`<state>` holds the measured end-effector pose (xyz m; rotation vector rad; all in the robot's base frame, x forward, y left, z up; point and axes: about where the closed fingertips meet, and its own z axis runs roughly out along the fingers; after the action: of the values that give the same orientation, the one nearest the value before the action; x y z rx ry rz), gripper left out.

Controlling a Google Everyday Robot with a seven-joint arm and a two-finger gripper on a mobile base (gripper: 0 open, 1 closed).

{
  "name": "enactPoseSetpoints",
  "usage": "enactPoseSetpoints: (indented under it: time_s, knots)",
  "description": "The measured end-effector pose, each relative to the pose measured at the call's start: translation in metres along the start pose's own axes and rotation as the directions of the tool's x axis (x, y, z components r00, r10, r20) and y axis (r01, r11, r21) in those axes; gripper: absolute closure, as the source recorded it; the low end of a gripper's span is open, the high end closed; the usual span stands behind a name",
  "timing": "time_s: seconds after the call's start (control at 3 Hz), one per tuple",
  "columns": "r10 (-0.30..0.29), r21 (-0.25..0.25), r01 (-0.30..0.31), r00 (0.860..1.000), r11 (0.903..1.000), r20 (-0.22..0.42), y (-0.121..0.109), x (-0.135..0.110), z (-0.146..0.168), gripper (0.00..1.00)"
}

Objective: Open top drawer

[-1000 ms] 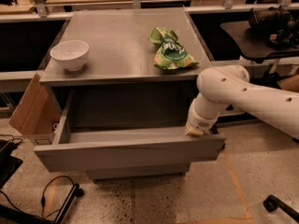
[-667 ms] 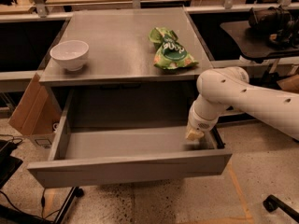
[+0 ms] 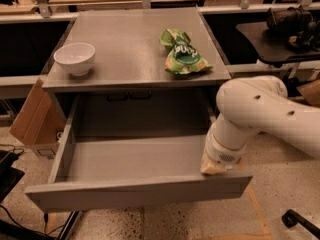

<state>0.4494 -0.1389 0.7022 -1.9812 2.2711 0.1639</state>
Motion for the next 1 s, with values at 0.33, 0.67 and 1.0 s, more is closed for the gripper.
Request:
enactPoseSetpoints:
  time_s: [0.33,0.67,1.0]
  knots:
    - [0.000,-0.002,0.000,1.000,1.0000,0.002,0.0068,0.0005,-0.0005,1.00]
    - [-0.001,-0.001,0.001,1.000,1.0000,0.001,0.0075,0.0006,-0.0011,0.81]
    - [-0.002,0.000,0.002,1.000,1.0000,-0.001,0.0081,0.0008,-0.0016,0.59]
